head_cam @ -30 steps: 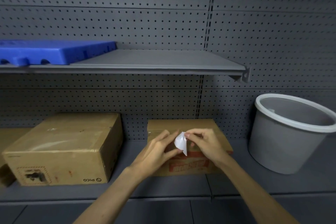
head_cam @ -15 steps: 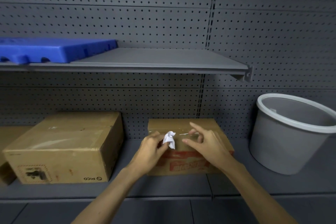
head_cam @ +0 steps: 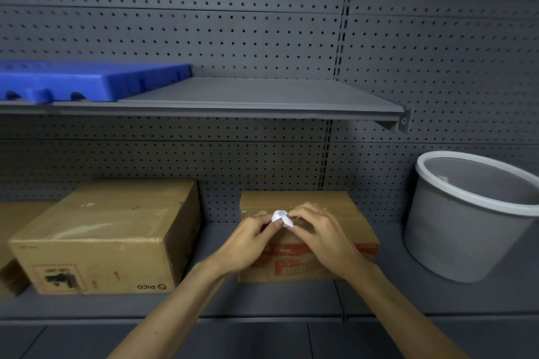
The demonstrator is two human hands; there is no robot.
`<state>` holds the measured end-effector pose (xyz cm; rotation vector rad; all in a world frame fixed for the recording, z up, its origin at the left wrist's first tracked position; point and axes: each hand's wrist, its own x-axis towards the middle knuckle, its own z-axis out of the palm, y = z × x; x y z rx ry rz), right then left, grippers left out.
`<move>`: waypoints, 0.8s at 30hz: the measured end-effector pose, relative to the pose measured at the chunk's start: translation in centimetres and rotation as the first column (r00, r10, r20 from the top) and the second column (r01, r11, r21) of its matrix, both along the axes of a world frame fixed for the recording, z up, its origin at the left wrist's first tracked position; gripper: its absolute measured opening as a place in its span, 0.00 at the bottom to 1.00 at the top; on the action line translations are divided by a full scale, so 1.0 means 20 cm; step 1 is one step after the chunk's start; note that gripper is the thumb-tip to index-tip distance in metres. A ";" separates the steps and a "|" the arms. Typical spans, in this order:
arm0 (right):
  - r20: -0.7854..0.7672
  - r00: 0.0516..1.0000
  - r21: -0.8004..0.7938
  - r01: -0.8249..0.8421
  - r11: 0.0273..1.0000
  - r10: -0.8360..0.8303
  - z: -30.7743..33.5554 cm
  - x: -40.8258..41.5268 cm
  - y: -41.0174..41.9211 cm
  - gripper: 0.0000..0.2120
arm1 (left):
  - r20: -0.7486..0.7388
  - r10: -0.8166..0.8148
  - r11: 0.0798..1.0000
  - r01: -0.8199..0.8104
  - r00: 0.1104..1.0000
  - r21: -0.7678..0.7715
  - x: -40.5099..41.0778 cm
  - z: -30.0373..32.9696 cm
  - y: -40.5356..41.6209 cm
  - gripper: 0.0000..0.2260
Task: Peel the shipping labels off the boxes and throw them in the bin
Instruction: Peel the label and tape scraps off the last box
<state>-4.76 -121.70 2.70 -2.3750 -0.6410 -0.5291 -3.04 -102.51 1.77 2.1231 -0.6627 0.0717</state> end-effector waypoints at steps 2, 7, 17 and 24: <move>0.000 1.000 0.061 -0.001 0.998 0.001 0.00 0.01 0.00 0.06 | -0.084 -0.022 0.998 0.017 0.996 -0.053 -0.02 0.01 -0.02 0.13; -0.059 0.998 0.253 0.034 0.967 -0.019 0.01 0.01 0.00 0.05 | 0.014 -0.002 1.000 0.002 1.000 -0.011 -0.05 0.00 -0.04 0.11; -0.336 0.937 0.472 0.077 0.878 0.098 -0.01 0.02 -0.08 0.09 | 0.234 0.032 0.992 -0.060 0.972 0.113 0.01 -0.02 0.04 0.29; -0.396 0.902 0.313 -0.045 0.949 0.173 -0.03 0.03 -0.03 0.11 | 0.296 -0.088 0.922 -0.035 0.951 0.387 0.00 -0.04 -0.01 0.24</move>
